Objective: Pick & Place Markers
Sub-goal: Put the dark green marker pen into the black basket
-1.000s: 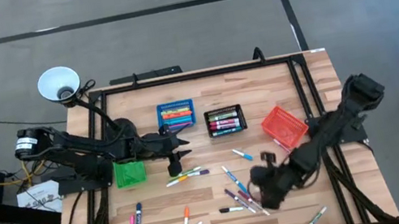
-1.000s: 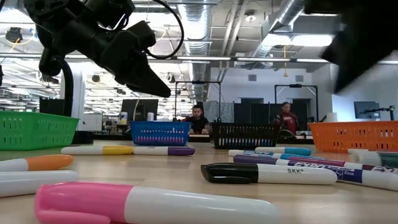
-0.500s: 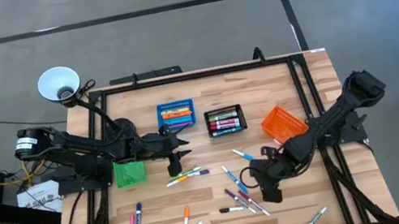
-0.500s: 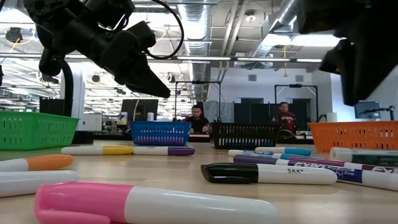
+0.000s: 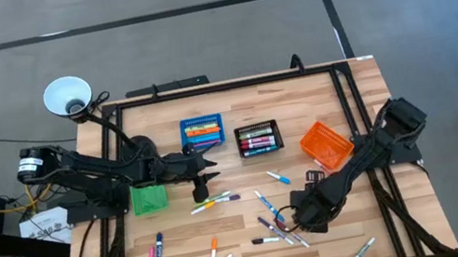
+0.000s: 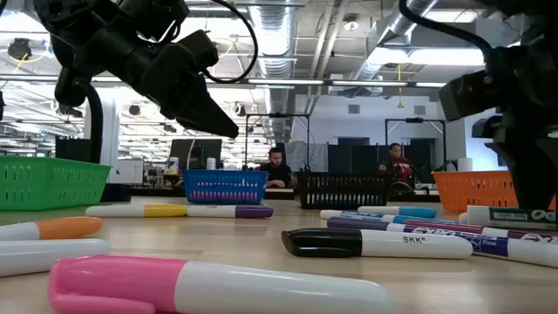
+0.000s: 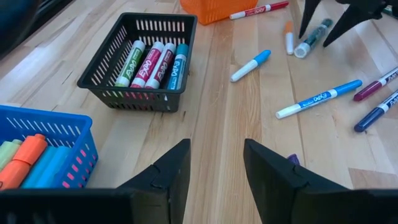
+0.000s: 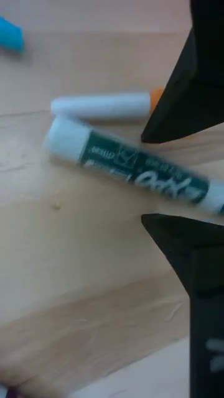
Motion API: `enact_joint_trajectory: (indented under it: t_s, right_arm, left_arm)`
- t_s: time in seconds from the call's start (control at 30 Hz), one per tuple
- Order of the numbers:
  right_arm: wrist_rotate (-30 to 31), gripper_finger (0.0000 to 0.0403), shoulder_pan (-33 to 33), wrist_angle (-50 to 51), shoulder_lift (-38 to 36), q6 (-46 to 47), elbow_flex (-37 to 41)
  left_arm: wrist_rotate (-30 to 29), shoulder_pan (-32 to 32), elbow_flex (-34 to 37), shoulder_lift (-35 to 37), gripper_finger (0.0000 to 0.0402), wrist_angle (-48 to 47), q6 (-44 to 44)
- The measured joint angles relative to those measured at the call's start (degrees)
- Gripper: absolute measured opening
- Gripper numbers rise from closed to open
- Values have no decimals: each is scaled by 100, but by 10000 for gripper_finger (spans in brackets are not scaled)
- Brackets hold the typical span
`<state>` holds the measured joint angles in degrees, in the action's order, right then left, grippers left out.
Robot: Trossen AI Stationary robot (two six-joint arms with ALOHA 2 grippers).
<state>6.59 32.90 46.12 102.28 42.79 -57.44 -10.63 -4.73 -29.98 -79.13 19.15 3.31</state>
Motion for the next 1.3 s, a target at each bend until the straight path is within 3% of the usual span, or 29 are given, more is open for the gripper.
enact_joint_trajectory:
  t_s: [0.27, 0.57, 0.77, 0.9, 1.07, 1.3]
  right_arm:
    - [-163, 152, -200, -38, 145, -232, -29]
    - [-275, 46, -337, 5, 170, -234, -266]
    - [633, 63, -510, 159, 179, -549, -1027]
    - [1476, 84, -755, 477, 164, -1301, -1618]
    - [2705, 70, -1389, 940, 164, -2575, -2043]
    - [2269, 67, -2701, 707, 344, -3905, -2081]
  left_arm:
    - [0, 0, 0, 2, 144, 23, 0]
    - [0, 0, 0, 2, 144, 23, 0]
    - [0, 0, 0, 2, 144, 43, 0]
    - [0, 0, 0, 2, 144, 75, 0]
    - [0, 0, 0, 2, 144, 111, -2]
    - [0, 0, 0, 2, 144, 136, -2]
